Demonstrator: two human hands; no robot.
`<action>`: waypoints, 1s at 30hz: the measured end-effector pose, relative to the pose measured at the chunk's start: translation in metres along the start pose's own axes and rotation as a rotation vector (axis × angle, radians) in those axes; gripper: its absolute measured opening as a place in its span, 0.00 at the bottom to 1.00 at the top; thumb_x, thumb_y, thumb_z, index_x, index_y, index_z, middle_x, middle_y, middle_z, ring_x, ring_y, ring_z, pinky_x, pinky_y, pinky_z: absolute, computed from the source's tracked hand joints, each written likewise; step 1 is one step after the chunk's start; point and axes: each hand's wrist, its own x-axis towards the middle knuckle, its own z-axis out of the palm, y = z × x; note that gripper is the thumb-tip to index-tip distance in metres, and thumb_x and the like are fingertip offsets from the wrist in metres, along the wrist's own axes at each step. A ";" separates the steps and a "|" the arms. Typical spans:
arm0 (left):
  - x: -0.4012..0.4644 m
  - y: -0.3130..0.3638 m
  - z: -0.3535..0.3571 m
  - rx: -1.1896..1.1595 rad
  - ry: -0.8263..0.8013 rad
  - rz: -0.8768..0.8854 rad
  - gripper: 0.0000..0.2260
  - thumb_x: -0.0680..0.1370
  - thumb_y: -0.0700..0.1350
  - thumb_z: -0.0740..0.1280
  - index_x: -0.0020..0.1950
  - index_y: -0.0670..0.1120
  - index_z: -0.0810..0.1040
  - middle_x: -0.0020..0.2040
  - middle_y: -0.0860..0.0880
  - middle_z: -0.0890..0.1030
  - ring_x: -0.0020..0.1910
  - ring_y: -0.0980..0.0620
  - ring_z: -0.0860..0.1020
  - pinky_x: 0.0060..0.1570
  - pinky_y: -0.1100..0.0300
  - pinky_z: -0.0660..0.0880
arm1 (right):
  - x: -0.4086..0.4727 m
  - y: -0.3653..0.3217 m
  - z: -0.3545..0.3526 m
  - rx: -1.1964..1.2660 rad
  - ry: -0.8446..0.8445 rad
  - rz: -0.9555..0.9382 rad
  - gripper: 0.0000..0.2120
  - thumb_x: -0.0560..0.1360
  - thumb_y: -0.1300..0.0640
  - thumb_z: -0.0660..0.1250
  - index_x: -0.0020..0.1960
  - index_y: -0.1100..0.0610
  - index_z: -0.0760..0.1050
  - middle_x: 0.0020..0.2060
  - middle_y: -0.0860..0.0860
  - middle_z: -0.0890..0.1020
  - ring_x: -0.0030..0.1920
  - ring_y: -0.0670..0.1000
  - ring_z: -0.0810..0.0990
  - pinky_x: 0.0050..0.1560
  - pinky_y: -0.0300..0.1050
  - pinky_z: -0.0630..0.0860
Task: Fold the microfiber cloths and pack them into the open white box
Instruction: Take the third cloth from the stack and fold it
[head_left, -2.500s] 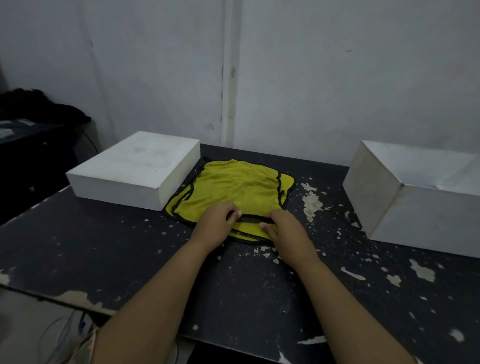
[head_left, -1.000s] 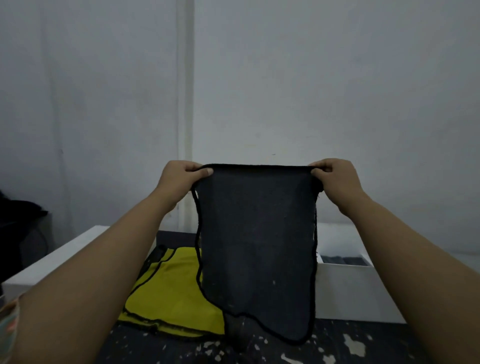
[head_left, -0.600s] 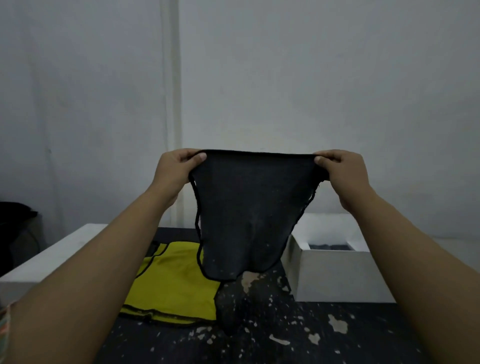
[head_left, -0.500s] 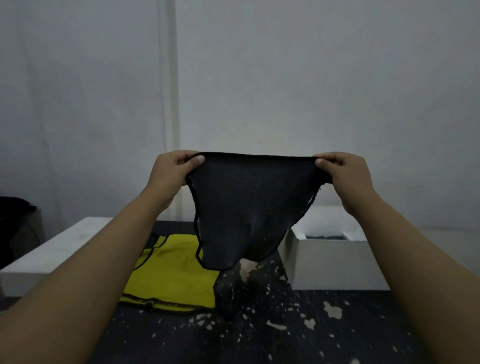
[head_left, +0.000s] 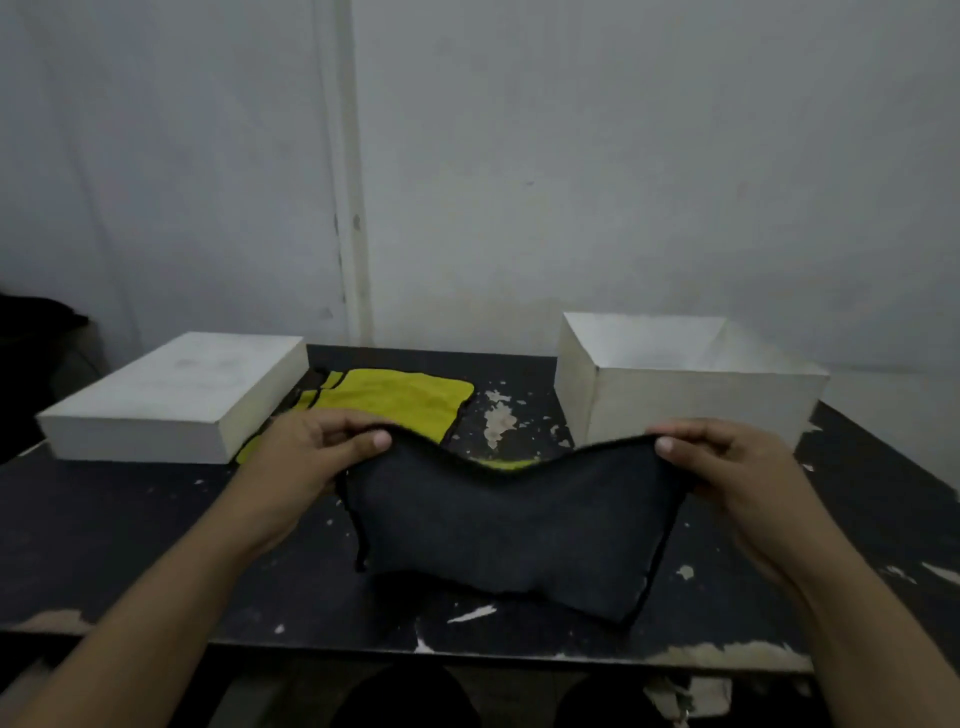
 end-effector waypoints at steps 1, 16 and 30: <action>-0.006 -0.008 0.001 0.024 -0.038 -0.039 0.05 0.70 0.37 0.69 0.41 0.45 0.84 0.37 0.49 0.85 0.36 0.57 0.81 0.31 0.69 0.75 | -0.006 0.009 0.001 -0.032 -0.013 0.041 0.04 0.66 0.58 0.71 0.40 0.54 0.84 0.36 0.49 0.86 0.39 0.43 0.83 0.38 0.30 0.77; 0.055 -0.082 0.015 0.422 0.000 -0.074 0.05 0.76 0.44 0.68 0.40 0.47 0.81 0.40 0.50 0.84 0.41 0.53 0.81 0.40 0.61 0.72 | 0.037 0.100 0.031 -0.378 0.196 0.248 0.05 0.76 0.63 0.63 0.48 0.59 0.79 0.45 0.52 0.82 0.49 0.52 0.79 0.44 0.40 0.71; 0.085 -0.119 0.032 1.044 -0.111 0.068 0.12 0.75 0.47 0.68 0.57 0.46 0.79 0.51 0.47 0.77 0.52 0.49 0.75 0.46 0.61 0.68 | 0.064 0.136 0.046 -1.024 0.026 0.000 0.06 0.77 0.64 0.62 0.49 0.63 0.78 0.46 0.58 0.77 0.46 0.54 0.75 0.44 0.44 0.70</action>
